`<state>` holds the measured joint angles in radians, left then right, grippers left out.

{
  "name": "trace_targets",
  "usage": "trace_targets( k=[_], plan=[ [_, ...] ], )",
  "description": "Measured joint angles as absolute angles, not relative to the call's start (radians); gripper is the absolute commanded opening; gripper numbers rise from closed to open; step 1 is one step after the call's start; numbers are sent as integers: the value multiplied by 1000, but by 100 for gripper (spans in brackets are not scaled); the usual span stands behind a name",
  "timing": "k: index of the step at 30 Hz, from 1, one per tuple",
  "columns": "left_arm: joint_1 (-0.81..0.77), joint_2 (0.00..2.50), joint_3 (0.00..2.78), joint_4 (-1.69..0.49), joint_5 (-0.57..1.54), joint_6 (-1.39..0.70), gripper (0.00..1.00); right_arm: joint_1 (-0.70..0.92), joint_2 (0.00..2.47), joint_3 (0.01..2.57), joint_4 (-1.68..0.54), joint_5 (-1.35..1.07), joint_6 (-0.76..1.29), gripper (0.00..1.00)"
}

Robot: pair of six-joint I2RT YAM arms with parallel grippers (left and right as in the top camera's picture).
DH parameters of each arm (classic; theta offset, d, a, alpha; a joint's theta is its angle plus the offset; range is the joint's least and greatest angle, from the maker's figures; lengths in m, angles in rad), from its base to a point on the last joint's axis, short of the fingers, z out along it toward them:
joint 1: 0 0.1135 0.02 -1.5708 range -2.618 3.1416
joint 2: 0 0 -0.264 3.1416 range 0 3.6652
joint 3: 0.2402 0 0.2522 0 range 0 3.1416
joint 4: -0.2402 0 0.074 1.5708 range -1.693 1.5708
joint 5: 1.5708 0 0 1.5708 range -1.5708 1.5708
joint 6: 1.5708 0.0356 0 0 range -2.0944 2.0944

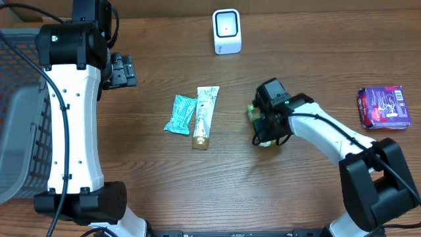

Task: Scan the item barcode
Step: 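Carry the green tea pouch to the white scanner and hold it there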

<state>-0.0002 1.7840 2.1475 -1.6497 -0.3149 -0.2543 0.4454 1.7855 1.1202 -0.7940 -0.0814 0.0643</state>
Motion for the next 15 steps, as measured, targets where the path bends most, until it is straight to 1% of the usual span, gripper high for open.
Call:
trace_targets(
  k=[2, 5, 8, 13, 15],
  plan=[
    [0, 1784, 2148, -1650, -315, -254, 99, 432, 1786, 1161, -825, -195, 72, 4],
    [0, 1784, 2148, -1650, -315, -254, 100, 396, 1786, 1221, -812, -388, 79, 4],
    [0, 1784, 2148, -1650, -315, -254, 100, 343, 1783, 1275, -730, -669, 116, 4],
    [0, 1784, 2148, -1650, -315, -254, 99, 288, 1783, 1290, -635, -956, 204, 4],
    [0, 1784, 2148, -1650, -315, -254, 100, 272, 1783, 1296, -612, -1030, 232, 4]
  ],
)
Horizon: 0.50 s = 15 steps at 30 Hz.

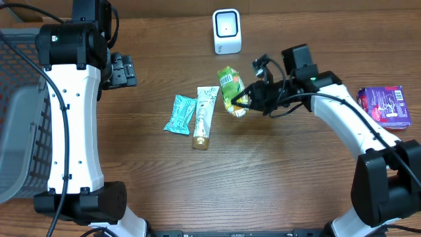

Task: Scan the item barcode
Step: 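Carry the green tea pouch to the white scanner and hold it there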

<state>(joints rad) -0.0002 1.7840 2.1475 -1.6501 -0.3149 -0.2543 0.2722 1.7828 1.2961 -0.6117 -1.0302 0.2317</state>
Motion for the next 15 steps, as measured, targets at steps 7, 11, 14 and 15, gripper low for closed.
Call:
trace_targets(
  k=[7, 11, 14, 15],
  plan=[
    [0, 1784, 2148, -1650, -315, -254, 100, 247, 1779, 1378, -562, -1219, 323, 4],
    [0, 1784, 2148, -1650, -315, -254, 99, 247, 1757, 1413, -561, -1251, 342, 4],
    [0, 1784, 2148, -1650, -315, -255, 100, 247, 1737, 1434, -557, -1263, 348, 4],
    [0, 1784, 2148, -1650, -315, -254, 99, 247, 1731, 1437, -554, -1267, 348, 4]
  ],
)
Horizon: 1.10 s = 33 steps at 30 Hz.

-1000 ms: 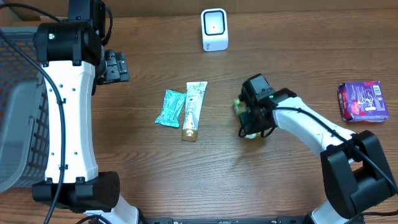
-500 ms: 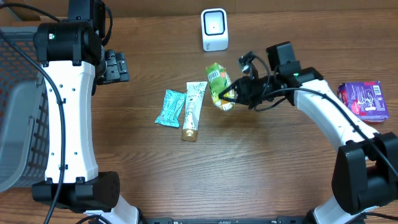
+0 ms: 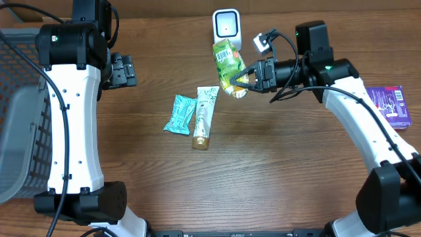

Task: Scan the item barcode
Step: 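Carry the green tea pouch to the white scanner and hold it there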

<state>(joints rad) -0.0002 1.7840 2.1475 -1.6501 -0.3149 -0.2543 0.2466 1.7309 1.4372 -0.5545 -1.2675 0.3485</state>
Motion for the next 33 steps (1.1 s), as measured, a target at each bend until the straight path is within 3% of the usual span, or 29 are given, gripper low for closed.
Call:
trace_targets(
  k=[7, 11, 15, 19, 24, 33],
  plan=[
    [0, 1784, 2148, -1650, -315, -255, 100, 250, 1707, 1446, -624, -1130, 356, 4],
    [0, 1784, 2148, -1650, -315, -254, 99, 289, 1705, 1449, -756, -659, 368, 4],
    [0, 1784, 2148, -1650, -315, -254, 100, 371, 1713, 1449, -727, -225, 354, 4],
    [0, 1784, 2148, -1650, -315, -254, 100, 470, 1715, 1449, -587, 155, 255, 4],
    [0, 1784, 2148, -1650, -315, -254, 100, 539, 1731, 1452, -361, 458, 59, 4],
    [0, 1784, 2148, -1650, -315, -254, 100, 542, 1928, 1457, 170, 660, -467, 4]
  ],
)
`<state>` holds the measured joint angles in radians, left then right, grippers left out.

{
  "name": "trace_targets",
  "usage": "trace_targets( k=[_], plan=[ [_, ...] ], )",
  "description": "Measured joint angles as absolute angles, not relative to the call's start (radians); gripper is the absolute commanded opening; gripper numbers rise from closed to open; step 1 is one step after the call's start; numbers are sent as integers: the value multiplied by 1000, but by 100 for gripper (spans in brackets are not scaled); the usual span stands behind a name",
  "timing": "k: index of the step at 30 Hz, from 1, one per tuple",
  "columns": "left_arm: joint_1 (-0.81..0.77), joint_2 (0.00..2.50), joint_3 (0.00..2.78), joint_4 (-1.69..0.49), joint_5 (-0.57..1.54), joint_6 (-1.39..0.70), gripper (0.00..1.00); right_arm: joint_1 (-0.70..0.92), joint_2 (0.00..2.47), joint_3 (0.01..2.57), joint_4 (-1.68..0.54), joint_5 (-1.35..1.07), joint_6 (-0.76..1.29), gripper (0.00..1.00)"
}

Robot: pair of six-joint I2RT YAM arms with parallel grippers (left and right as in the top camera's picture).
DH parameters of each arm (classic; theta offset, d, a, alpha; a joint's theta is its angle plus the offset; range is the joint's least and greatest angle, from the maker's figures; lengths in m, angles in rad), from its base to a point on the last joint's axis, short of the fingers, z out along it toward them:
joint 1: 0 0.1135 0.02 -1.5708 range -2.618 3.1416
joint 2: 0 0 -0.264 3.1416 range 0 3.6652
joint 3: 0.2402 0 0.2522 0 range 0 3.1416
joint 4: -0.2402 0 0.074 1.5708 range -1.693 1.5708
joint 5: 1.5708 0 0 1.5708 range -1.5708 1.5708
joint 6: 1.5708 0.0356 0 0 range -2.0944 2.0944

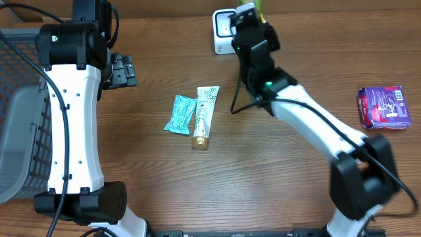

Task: Scan the item barcode
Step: 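Carry the green tea pouch to the white scanner and hold it there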

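Note:
The white barcode scanner [222, 34] stands at the back middle of the table, its right side covered by my right arm. My right gripper [248, 14] is up against the scanner's front. It is shut on a green pouch [249, 6], of which only a yellow-green sliver shows at the top edge above the wrist. The fingers themselves are hidden under the wrist. My left gripper [126, 71] hangs open and empty at the back left, far from the scanner.
A teal packet [179, 113] and a cream tube [204, 116] lie side by side left of centre. A purple packet [383, 106] lies at the far right. A grey wire basket [16, 118] stands off the table's left edge.
My right gripper has moved with the green pouch from just right of the scanner to directly in front of it, and the wrist has turned so it now covers most of the pouch. The left arm stayed put.
My right gripper was down on the green pouch on the table right of centre. Then it held the pouch lifted near the tube, then higher just below the scanner, barcode label showing. Now the pouch sits against the scanner at the table's back.

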<state>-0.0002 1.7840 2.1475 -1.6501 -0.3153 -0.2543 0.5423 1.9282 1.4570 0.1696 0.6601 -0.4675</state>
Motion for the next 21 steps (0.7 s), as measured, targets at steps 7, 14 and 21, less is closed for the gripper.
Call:
trace_targets(
  k=[7, 14, 21],
  plan=[
    [0, 1784, 2148, -1650, -315, -254, 100, 543, 2148, 1457, 532, 647, -950, 4],
    [0, 1784, 2148, -1650, -315, -254, 100, 526, 2279, 1457, 552, 550, -1187, 4],
    [0, 1784, 2148, -1650, -315, -254, 100, 448, 2337, 1457, 593, 528, -1248, 4]
  ],
)
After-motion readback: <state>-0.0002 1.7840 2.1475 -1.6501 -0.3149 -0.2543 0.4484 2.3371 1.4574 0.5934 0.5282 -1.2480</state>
